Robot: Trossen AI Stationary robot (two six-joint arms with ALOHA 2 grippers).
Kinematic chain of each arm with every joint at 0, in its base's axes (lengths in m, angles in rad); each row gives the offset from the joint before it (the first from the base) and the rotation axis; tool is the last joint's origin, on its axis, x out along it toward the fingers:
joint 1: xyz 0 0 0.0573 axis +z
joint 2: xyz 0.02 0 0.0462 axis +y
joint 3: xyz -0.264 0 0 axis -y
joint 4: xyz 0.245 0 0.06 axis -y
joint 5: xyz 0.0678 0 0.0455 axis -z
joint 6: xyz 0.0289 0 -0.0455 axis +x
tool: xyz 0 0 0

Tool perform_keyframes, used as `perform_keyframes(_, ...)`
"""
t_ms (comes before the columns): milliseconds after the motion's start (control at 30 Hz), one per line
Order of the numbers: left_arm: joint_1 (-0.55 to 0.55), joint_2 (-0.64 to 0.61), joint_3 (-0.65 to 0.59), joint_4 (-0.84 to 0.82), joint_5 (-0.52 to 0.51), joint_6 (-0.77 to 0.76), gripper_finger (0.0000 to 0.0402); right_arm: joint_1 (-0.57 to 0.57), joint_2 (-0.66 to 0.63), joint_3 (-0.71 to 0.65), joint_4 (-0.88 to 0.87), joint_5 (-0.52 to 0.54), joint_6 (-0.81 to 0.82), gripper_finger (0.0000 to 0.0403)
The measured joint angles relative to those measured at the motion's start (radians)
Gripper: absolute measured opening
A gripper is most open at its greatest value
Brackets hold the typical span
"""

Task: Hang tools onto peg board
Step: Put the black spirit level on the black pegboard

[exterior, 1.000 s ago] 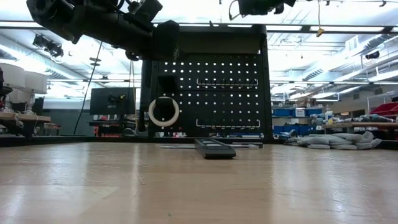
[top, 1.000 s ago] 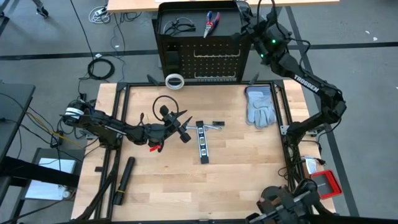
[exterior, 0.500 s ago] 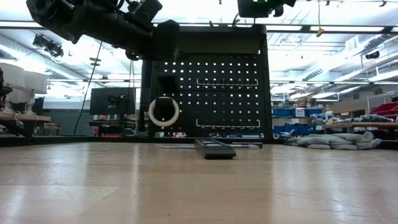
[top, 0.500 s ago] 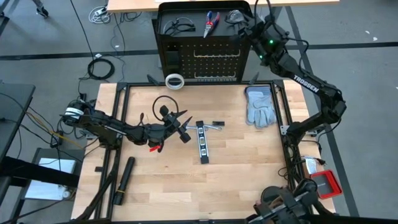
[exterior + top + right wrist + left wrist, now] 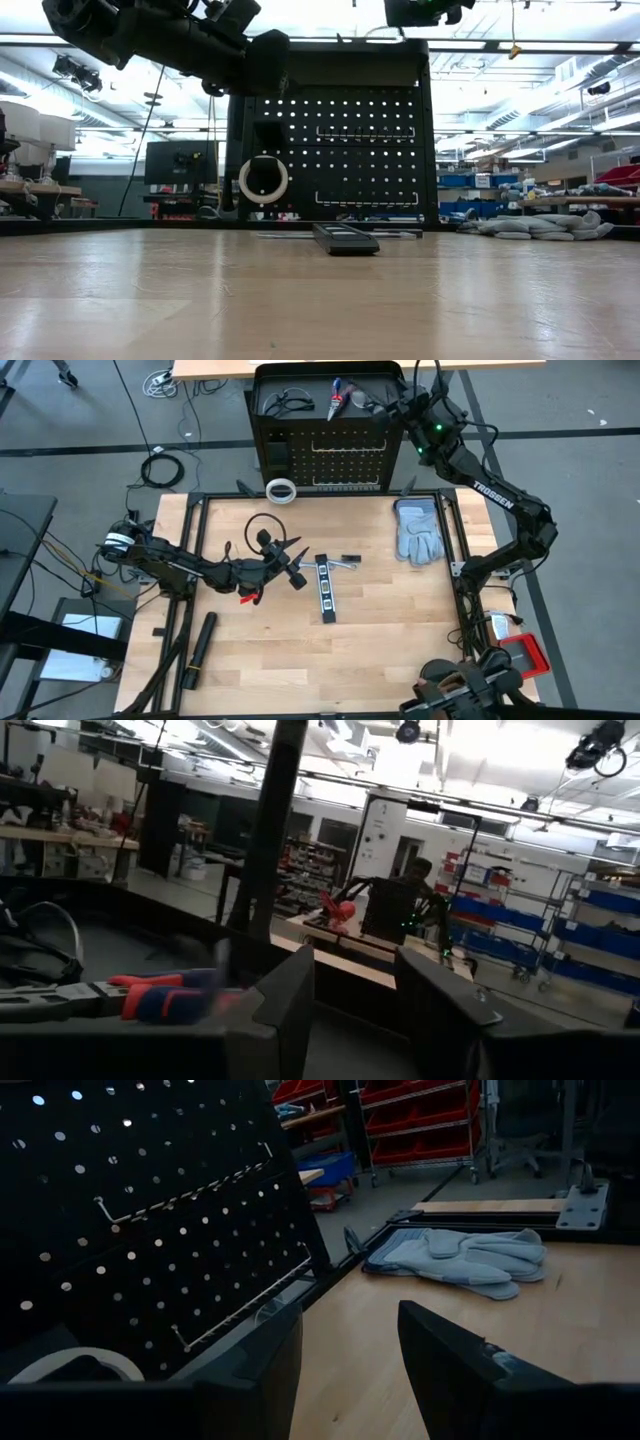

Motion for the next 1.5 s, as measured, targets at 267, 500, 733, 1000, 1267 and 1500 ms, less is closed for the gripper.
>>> perform_keyframes(267, 0.000, 0.000, 0.000, 0.001, 0.000, -0.003, 0.0172, 0.007, -0.003, 0.000, 0.040, 0.066, -0.034, 0.0140)
perform_keyframes(500, 0.000, 0.000, 0.000, 0.000, -0.001, -0.025, 0.0172, 0.074, -0.003, -0.001, 0.165, 0.124, -0.135, 0.0139)
perform_keyframes(733, 0.000, -0.005, 0.000, -0.007, -0.038, -0.021, 0.0172, 0.244, -0.005, -0.001, 0.182, 0.030, -0.302, 0.0140)
perform_keyframes(1000, 0.005, -0.008, 0.000, -0.020, -0.036, -0.022, 0.0172, 0.467, -0.005, -0.002, -0.076, -0.048, -0.414, 0.0137)
perform_keyframes(1267, 0.001, -0.057, 0.019, -0.276, 0.047, -0.174, 0.0172, 0.544, -0.005, -0.053, -0.374, -0.233, -0.205, 0.0137)
perform_keyframes(1500, 0.008, -0.074, 0.071, -0.568, 0.197, -0.296, 0.0172, 0.585, -0.004, -0.292, -0.291, -0.269, -0.108, 0.0137)
